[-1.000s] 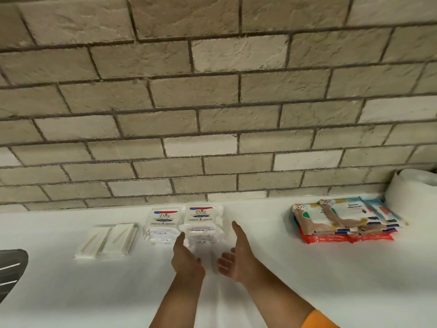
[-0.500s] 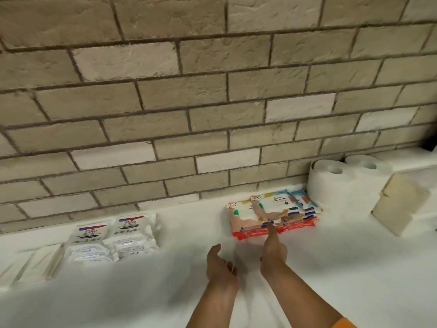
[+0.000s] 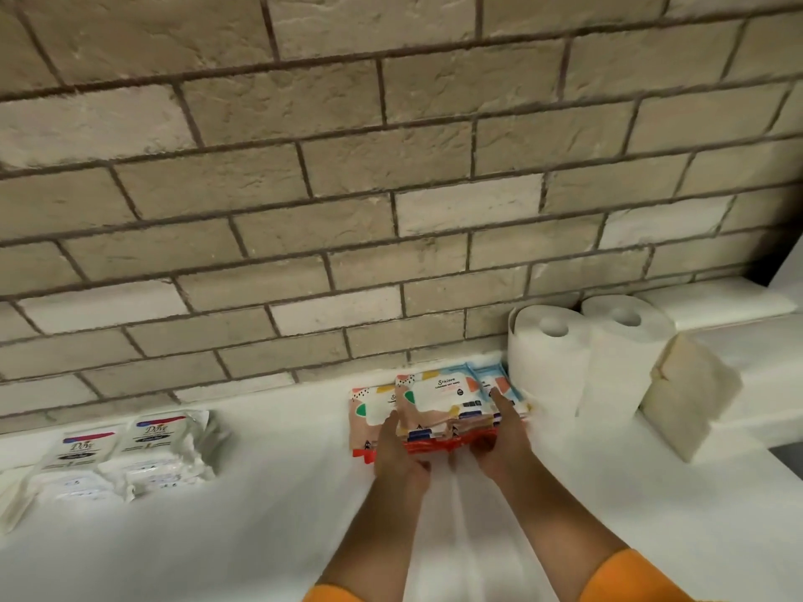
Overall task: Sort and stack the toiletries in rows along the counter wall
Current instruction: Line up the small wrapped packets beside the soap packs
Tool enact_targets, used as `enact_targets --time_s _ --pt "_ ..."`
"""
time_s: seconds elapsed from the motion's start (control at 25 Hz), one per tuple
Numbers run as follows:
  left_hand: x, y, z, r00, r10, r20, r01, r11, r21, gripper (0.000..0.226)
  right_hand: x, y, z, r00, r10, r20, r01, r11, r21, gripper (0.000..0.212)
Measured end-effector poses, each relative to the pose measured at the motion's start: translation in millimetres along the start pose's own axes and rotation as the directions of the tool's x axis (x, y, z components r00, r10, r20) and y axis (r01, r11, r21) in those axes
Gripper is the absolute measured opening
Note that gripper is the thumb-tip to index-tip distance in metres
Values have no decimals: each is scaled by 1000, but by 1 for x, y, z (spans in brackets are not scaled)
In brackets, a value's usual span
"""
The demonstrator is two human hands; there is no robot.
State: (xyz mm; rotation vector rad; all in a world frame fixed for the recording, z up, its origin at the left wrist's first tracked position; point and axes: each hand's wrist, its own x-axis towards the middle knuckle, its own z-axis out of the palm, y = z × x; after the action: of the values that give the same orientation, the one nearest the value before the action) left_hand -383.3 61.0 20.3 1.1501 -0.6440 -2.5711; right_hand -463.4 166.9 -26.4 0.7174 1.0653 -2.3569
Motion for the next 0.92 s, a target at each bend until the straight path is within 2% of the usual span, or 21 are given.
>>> enact_targets --time_s 0.08,0.16,0.24,0.36,0.48,0.56,0.64,0.84,0.92 --pt "5 0 6 999 -14 41 17 998 -54 39 -8 -10 6 1000 16 -15 -16 999 -30 91" --pt "10 0 9 999 -46 18 47 998 -52 44 -8 -13 7 996 10 -84 -16 997 -72 65" --pt "16 -2 8 997 -57 -50 56 998 -35 47 -4 -12 6 989 11 -147 -27 994 -104 54" --pt "24 -5 5 989 -13 -149 12 1000 -3 45 -3 -9 6 985 18 -171 -39 992 -121 55" --pt "31 -5 -2 993 15 -118 -9 999 46 54 -1 -6 11 982 4 -187 -26 993 -116 54" --pt "30 -1 -6 990 17 -141 -7 998 69 51 -2 -2 16 983 3 -184 -25 992 -120 48" --pt "29 6 -11 984 16 -175 -5 998 61 47 -4 6 21 981 -3 -194 -21 992 -123 43" --pt "33 32 -31 987 67 -148 -68 998 -2 53 -11 37 36 988 -2 -153 -17 993 -121 46" --pt "32 46 -43 979 86 -185 -92 995 -25 46 -17 52 47 990 23 -138 -40 991 -124 45"
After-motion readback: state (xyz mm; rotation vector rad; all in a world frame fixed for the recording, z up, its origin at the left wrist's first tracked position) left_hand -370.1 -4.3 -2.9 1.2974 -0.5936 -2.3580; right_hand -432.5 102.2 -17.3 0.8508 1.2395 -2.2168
